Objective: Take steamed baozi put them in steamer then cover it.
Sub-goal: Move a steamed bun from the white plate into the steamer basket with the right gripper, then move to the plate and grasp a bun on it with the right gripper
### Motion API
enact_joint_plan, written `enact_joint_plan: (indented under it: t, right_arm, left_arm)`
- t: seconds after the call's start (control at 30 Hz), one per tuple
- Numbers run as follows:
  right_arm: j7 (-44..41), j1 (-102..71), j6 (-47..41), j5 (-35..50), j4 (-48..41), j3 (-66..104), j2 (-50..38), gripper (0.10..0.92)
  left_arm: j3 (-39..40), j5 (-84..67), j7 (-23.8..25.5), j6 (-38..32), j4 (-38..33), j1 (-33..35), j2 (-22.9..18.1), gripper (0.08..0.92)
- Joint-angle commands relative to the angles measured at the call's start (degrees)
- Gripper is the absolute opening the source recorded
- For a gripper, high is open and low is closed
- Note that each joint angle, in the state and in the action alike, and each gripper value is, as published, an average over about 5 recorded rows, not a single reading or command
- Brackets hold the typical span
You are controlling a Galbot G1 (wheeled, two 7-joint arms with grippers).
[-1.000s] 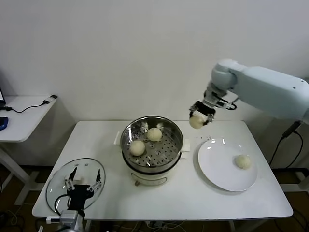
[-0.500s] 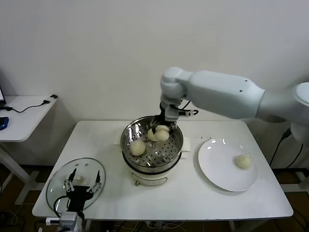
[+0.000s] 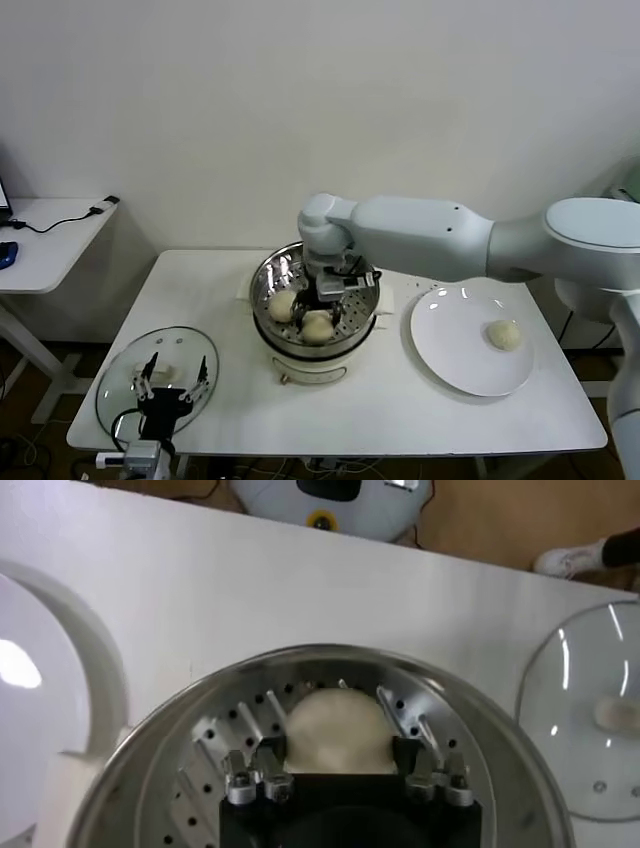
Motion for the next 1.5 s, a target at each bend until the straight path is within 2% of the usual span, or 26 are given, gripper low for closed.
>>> enact_joint_plan:
  t: [0.03,0.23,0.47,0.67,0.77,0.93,1.03,1.13,1.23,1.5]
  right_arm:
    - [0.1,-1.8,0.0,-0.1,0.2,-0.6,1.2,0.717]
    - [-1.0,-1.1,-0.4,1.4,-0.9,0.3,1.0,0.816]
    - [-0.9,2.8,0.1,2.3,-1.2,2.8,-2.2,0.823]
    - [0.2,7.4,-1.6,2.3,-1.7,4.9,-9.6,0.823]
    - [1.2,10.5,-7.6,6.6,-1.5,2.7,-15.2,0.823]
    - [6.3,17.2,-27.5,22.0,0.0,-8.4,-24.3,0.823]
    - [8.2,17.8,-38.5,27.5,1.1,-10.8,-29.5,0.823]
    - [8.9,15.6,-46.2,28.9,1.8,-10.2,-35.0,0.823]
    - [8.2,11.3,-50.0,28.4,1.7,-7.6,-40.2,0.823]
    - [3.4,-9.2,-47.5,15.5,-5.1,9.7,-47.0,0.823]
  left_arm:
    - [0.0,0.1,0.0,0.0,0.2,-0.1,0.0,0.823]
    - [0.2,0.1,0.0,0.0,0.4,-0.1,-0.1,0.823]
    - [0.3,0.1,-0.1,0.1,0.3,-0.3,0.0,0.823]
    - [0.5,0.3,-0.1,0.0,0.3,-0.4,0.2,0.823]
    - [0.6,0.4,-0.1,0.0,0.1,-0.3,0.2,0.823]
    - [0.8,0.4,0.0,0.0,-0.4,-0.4,0.4,0.823]
    - [0.9,0.3,0.0,-0.1,-0.5,-0.5,0.3,0.823]
    - [1.0,0.3,0.0,-0.3,-0.5,-0.4,0.3,0.823]
    - [0.9,0.3,0.1,-0.5,-0.5,-0.1,0.2,0.823]
    - [0.8,0.2,0.3,-1.7,-0.3,0.3,0.1,0.823]
